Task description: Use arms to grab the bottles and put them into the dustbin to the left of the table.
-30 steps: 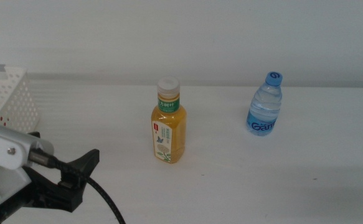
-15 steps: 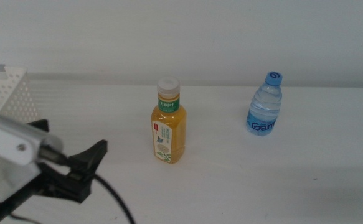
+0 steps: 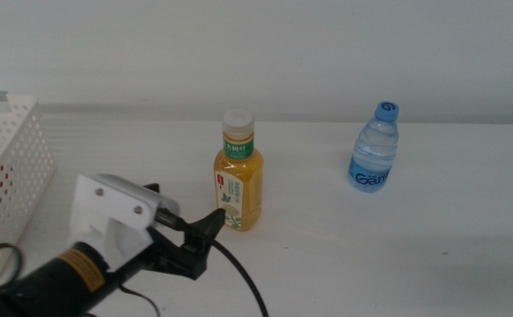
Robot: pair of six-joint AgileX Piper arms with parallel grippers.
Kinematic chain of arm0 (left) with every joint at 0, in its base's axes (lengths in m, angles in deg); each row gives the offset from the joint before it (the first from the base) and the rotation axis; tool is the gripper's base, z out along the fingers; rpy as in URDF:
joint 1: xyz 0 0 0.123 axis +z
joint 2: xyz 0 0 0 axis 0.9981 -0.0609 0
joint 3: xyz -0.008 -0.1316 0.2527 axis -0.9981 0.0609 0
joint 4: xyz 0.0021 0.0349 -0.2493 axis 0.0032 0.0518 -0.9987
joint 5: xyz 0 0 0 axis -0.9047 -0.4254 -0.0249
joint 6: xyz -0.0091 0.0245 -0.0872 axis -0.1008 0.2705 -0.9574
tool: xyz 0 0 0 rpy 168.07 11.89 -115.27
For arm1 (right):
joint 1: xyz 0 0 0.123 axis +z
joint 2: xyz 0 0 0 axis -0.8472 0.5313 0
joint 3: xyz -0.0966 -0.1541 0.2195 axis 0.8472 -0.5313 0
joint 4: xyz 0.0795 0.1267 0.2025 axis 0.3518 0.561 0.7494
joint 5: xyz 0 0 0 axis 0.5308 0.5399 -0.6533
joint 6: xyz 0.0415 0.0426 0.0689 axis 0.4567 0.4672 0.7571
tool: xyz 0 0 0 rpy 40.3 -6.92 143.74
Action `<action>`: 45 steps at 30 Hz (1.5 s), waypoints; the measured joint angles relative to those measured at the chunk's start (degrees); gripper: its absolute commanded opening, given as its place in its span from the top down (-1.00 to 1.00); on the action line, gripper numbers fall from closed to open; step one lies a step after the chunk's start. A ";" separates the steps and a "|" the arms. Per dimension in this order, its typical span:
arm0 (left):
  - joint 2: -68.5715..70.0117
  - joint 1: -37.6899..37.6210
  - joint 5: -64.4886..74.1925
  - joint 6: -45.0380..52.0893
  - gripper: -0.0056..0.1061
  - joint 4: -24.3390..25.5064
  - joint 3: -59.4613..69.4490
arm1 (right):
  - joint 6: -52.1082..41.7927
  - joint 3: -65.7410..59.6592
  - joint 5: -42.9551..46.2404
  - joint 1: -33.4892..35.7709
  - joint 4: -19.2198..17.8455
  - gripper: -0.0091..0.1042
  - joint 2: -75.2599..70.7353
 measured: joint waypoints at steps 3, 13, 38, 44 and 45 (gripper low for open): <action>-7.03 -0.91 -7.98 0.43 -0.78 -2.11 0.00 | 0.00 0.00 0.00 0.00 0.00 -0.79 0.00; -20.74 -2.00 -23.04 0.65 -0.78 -4.16 -2.08 | 0.00 0.00 0.00 0.00 0.00 -0.79 0.00; -28.29 -10.73 -14.40 14.66 -0.78 -24.01 -17.20 | 0.00 0.00 0.00 0.00 0.00 -0.79 0.00; -28.86 -10.51 -13.12 15.02 -0.78 -24.27 -18.64 | 0.00 0.00 0.00 0.00 0.00 -0.79 0.00; -28.87 -10.26 -13.00 15.02 -0.78 -24.27 -18.78 | 0.00 0.00 0.00 0.00 0.00 -0.79 0.00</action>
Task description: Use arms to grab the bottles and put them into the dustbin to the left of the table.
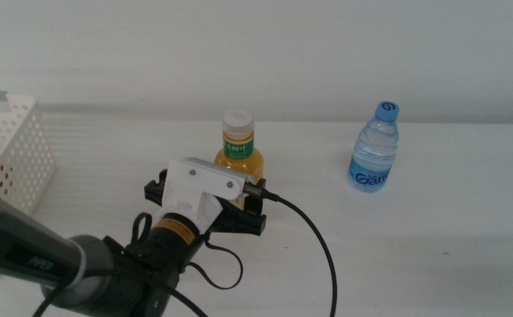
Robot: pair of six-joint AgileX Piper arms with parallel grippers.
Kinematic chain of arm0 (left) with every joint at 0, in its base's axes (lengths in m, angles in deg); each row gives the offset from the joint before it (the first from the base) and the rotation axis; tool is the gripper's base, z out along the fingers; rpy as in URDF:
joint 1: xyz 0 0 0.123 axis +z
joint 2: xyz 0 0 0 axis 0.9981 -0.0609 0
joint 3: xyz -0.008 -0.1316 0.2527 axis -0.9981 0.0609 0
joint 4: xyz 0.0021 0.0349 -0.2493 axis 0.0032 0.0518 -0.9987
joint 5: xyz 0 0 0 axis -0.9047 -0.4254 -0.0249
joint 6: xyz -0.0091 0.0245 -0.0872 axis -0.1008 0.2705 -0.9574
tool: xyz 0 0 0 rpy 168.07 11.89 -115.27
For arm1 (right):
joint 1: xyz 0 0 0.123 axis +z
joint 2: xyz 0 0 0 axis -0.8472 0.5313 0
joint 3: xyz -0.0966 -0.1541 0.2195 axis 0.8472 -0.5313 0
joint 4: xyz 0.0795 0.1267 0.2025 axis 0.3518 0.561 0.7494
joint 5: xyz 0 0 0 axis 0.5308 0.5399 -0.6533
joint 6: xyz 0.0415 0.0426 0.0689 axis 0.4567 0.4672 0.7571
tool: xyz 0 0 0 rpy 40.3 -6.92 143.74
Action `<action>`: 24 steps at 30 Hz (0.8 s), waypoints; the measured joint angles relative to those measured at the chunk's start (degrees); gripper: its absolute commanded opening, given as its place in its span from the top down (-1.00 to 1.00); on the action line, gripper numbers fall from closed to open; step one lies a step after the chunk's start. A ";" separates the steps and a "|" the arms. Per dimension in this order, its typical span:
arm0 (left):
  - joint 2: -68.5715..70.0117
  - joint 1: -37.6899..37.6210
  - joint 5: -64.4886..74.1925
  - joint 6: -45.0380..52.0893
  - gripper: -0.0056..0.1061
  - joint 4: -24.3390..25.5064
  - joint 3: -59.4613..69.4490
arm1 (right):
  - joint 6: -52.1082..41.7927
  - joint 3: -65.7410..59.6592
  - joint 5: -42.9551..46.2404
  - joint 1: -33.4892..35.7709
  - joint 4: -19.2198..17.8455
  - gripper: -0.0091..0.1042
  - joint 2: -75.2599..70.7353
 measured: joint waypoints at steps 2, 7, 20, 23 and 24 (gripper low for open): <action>-0.27 0.59 0.00 -0.44 -0.78 0.61 -0.34 | 0.00 0.00 0.00 0.00 0.00 -0.79 0.00; -2.36 1.57 0.00 -2.61 -0.78 2.77 -1.73 | 0.00 0.00 0.00 0.00 0.00 -0.79 0.00; -6.62 1.67 -0.08 -3.42 -0.78 4.40 -6.35 | 0.00 0.00 0.00 0.00 0.00 -0.79 0.00; -7.57 1.67 -0.12 -3.42 -0.78 5.02 -6.98 | 0.00 0.00 0.00 0.00 0.00 -0.79 0.00; -7.87 1.67 -0.12 -3.42 -0.78 5.28 -7.08 | 0.00 0.00 0.00 0.00 0.00 -0.79 0.00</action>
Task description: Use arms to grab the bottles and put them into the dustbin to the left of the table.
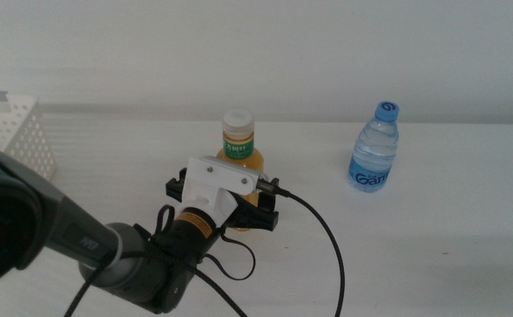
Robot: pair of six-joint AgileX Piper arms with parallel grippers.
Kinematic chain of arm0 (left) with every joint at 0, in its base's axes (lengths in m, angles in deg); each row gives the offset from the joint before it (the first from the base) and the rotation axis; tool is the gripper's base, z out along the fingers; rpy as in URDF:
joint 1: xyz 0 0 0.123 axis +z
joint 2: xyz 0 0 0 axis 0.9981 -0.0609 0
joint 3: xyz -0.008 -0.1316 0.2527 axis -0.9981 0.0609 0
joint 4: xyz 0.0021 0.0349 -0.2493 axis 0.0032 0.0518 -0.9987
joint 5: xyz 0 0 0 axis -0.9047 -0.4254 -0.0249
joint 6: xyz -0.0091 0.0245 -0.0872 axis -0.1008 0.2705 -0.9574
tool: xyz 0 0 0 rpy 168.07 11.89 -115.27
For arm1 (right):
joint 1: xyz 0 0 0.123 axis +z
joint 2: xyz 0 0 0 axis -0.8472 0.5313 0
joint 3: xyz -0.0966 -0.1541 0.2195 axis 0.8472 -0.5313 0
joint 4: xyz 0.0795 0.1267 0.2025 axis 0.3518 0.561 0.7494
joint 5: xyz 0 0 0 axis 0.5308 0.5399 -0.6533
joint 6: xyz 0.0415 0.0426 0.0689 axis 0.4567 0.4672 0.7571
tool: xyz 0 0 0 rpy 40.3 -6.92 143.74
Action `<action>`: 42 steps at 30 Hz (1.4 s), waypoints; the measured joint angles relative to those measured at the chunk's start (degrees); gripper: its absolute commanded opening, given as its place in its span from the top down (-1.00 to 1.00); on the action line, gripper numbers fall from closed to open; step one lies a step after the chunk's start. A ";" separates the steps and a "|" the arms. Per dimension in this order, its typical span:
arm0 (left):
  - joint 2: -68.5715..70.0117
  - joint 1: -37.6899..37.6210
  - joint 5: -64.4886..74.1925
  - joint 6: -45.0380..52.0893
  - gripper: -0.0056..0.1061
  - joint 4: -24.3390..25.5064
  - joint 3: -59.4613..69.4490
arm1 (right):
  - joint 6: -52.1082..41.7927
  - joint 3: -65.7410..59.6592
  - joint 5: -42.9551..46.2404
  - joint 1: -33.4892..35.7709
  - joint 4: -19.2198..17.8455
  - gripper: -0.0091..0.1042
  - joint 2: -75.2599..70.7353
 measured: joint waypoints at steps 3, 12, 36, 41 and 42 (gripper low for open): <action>-0.84 0.00 -0.24 -0.10 -0.78 0.66 -0.47 | 0.00 0.00 0.00 0.00 0.00 -0.79 0.00; -1.48 0.00 -1.27 -0.22 -0.27 1.31 -0.98 | 0.00 0.00 0.00 0.00 0.00 -0.79 0.00; 40.92 -0.96 35.99 23.22 0.93 -22.09 14.29 | 0.00 0.00 0.00 0.00 0.00 -0.79 0.00; 48.78 -0.88 41.21 38.36 0.93 -37.18 14.54 | 0.00 0.00 0.00 0.00 0.00 -0.79 0.00; 49.87 -0.88 41.52 40.47 0.93 -39.27 14.54 | 0.00 0.00 0.00 0.00 0.00 -0.79 0.00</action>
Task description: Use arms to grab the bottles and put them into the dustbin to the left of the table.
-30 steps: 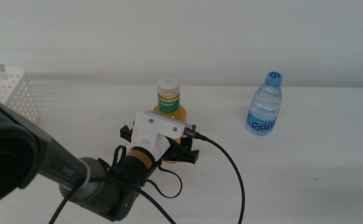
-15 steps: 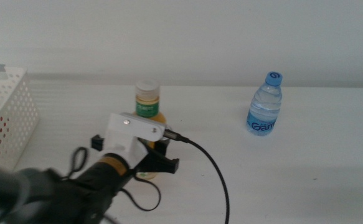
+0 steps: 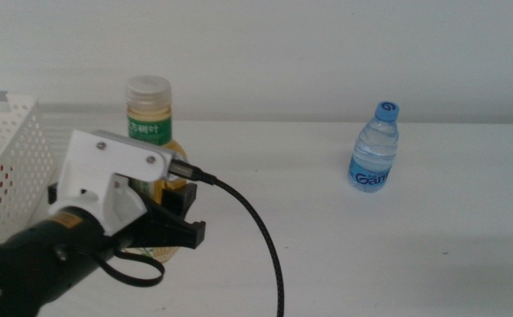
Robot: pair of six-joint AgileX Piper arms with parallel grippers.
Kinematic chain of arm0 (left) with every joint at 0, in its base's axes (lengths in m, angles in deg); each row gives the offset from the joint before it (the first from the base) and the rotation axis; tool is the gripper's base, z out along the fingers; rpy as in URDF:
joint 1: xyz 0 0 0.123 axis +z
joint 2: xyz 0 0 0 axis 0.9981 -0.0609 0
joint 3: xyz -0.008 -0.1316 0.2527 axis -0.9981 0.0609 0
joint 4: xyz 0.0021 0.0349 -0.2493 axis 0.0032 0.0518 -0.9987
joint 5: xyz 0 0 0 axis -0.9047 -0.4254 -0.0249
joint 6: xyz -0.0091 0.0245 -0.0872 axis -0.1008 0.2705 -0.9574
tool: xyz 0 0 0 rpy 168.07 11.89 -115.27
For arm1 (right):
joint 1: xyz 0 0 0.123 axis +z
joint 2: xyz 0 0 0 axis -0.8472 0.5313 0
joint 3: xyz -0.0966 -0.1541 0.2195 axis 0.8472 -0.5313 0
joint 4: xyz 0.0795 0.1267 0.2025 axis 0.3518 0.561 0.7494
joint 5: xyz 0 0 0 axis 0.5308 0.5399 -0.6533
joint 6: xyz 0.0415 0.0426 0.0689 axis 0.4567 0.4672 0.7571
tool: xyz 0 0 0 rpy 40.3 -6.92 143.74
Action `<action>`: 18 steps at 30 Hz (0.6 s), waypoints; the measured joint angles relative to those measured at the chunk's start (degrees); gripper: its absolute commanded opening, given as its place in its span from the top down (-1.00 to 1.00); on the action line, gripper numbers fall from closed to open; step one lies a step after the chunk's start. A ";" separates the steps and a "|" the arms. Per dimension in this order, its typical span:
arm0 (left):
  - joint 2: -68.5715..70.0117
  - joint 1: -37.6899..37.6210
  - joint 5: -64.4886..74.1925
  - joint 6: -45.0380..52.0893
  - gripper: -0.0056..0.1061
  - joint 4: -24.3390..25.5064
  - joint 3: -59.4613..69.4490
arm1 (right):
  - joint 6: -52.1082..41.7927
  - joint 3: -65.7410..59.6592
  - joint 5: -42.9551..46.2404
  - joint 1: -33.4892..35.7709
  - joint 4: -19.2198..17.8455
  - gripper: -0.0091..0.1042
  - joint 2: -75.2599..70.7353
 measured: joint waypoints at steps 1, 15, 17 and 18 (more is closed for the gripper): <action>0.89 0.00 0.14 1.40 0.93 -1.39 0.00 | 0.00 0.00 0.00 0.00 0.00 -0.79 0.00; 3.07 0.60 1.78 2.86 0.93 -1.50 0.00 | 0.00 0.00 0.00 0.00 0.00 -0.79 0.00; 3.16 1.90 4.48 -0.40 0.93 1.20 -0.11 | 0.00 0.00 0.00 0.00 0.00 -0.79 0.00; 3.16 2.95 6.77 -3.29 0.93 3.08 -0.40 | 0.00 0.00 0.00 0.00 0.00 -0.79 0.00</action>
